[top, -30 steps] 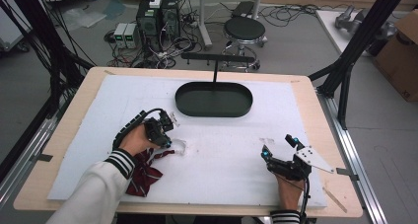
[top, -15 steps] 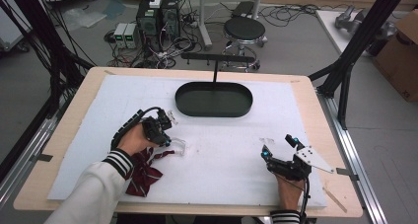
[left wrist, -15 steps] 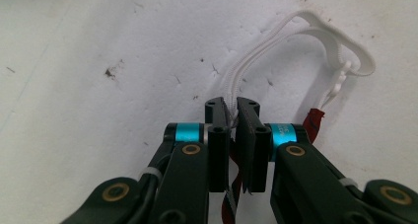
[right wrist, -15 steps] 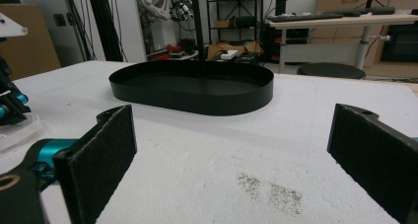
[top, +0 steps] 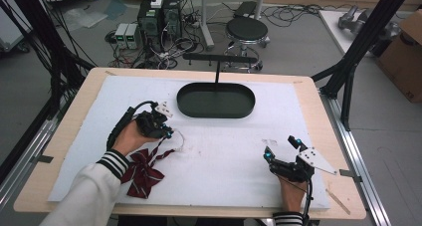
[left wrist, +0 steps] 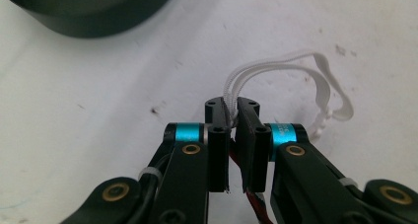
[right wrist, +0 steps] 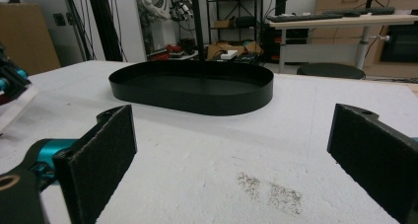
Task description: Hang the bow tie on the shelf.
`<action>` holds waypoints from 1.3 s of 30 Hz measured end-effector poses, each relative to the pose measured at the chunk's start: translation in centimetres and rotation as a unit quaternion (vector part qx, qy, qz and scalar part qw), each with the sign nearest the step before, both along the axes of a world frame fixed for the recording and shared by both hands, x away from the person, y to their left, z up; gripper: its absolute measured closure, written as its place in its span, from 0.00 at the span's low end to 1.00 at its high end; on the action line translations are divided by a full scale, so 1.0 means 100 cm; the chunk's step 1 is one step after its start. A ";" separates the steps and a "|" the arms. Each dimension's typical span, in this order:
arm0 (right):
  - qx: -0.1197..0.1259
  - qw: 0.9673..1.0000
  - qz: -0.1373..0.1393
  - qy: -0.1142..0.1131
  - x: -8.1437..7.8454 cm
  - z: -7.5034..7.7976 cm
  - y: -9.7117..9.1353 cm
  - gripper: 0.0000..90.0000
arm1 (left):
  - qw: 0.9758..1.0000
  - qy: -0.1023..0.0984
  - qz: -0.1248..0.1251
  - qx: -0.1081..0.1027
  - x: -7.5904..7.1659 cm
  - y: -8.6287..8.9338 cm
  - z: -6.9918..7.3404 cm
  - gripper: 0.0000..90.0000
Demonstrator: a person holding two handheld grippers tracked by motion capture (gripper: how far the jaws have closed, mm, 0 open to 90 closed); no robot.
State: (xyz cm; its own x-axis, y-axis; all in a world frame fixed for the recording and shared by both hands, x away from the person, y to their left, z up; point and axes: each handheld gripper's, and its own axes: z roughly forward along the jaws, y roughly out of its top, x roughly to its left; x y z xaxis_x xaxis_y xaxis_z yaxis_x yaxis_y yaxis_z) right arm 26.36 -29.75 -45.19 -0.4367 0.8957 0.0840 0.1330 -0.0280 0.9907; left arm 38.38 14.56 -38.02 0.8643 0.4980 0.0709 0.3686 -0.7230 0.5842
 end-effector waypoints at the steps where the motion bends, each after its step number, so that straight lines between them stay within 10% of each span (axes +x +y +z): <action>1: 0.000 1.000 0.000 0.000 0.000 0.000 0.000 0.04 | 1.000 -0.010 0.000 -0.003 0.000 0.001 0.003 0.93; 8: 0.001 1.000 -0.001 0.000 0.000 0.000 0.000 0.04 | 0.995 -0.070 0.016 -0.066 -0.002 0.010 0.021 0.93; 11: -0.001 1.000 -0.001 0.000 0.000 0.000 0.000 0.04 | 0.985 -0.108 0.041 -0.129 -0.003 0.016 0.034 0.93; 17: 0.000 1.000 -0.001 0.000 0.000 0.000 0.000 0.04 | 0.972 -0.147 0.067 -0.170 -0.002 0.019 0.053 0.93; 22: 0.001 1.000 -0.001 0.002 0.000 0.000 0.001 0.04 | 0.965 -0.169 0.076 -0.186 0.000 0.019 0.066 0.93; 39: 0.006 1.000 0.000 0.002 0.000 0.000 -0.001 0.04 | 0.952 -0.209 0.094 -0.201 0.032 0.007 0.094 0.93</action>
State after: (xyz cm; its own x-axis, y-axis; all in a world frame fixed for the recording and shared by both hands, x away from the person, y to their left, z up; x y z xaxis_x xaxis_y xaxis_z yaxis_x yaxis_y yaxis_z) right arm 26.38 -29.82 -45.19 -0.4357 0.8950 0.0956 0.1362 -0.0394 0.9899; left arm 41.56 15.29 -28.63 0.6948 0.7011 0.1605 0.1441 -0.3543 0.9240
